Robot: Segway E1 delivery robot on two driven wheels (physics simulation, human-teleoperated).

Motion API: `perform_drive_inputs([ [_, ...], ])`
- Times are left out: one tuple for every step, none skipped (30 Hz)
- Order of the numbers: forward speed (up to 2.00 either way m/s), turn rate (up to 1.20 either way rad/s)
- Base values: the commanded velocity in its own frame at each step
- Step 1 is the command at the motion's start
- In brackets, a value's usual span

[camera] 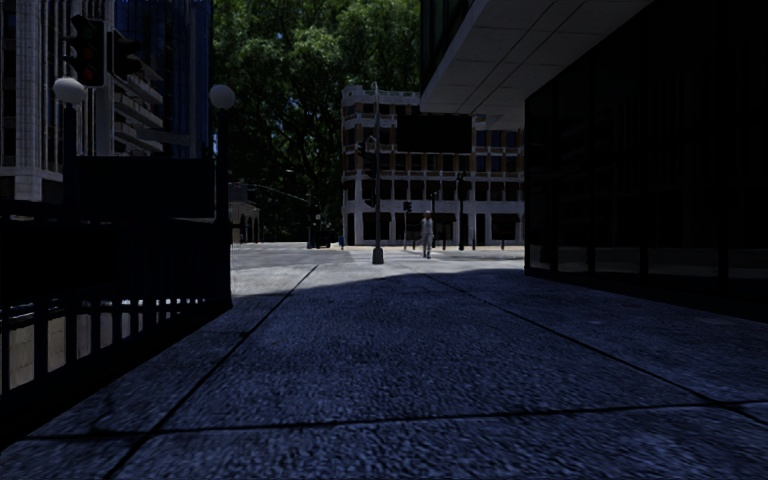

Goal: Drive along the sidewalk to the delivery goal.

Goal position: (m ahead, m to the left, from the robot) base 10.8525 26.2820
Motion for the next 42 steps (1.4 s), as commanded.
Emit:
perform_drive_inputs([
  [2.00,0.00],
  [2.00,0.00],
  [2.00,0.00],
  [2.00,0.00],
  [2.00,0.00],
  [2.00,0.00],
  [2.00,0.00],
  [2.00,0.00],
  [2.00,0.00],
  [2.00,0.00],
  [2.00,0.00],
  [2.00,0.00],
  [2.00,0.00],
  [2.00,0.00],
  [2.00,0.00],
  [2.00,0.00],
  [2.00,0.00],
  [2.00,0.00],
  [2.00,0.00],
  [2.00,0.00],
  [2.00,0.00],
  [2.00,0.00],
  [2.00,0.00],
  [2.00,0.00],
  [2.00,0.00],
  [2.00,0.00],
  [2.00,0.00],
  [2.00,0.00],
  [2.00,0.00],
  [2.00,0.00],
  [2.00,0.00],
  [1.99,0.01],
  [1.99,0.01],
  [1.81,0.02],
  [1.67,0.03],
  [1.63,0.06],
  [1.63,0.06],
  [1.62,0.11],
  [1.61,0.18],
  [1.61,0.18],
  [1.61,0.22],
  [1.61,0.24],
])
